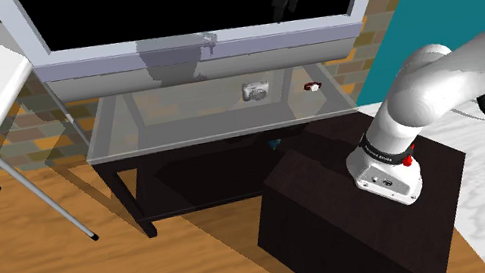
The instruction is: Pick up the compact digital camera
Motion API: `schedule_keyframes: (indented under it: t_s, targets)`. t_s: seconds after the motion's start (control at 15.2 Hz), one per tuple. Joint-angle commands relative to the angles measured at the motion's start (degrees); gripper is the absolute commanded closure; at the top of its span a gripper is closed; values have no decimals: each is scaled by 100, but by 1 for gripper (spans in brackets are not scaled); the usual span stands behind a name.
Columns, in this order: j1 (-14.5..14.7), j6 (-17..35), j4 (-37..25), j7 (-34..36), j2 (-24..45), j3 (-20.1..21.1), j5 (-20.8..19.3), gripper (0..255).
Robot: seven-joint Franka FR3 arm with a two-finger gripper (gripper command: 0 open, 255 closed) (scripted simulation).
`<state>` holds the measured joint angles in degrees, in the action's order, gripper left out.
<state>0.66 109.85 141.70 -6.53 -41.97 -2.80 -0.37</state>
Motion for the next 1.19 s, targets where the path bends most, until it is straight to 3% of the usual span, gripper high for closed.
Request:
schedule_keyframes:
  t_s: [0.0,0.66,1.12]
  targets:
    - [55,429,224,-249,203,-83,-46,0]
    - [319,2543,783,-1610,1819,-629,-181,0]
    - [605,3933,625,-2788,3428,-989,146,0]
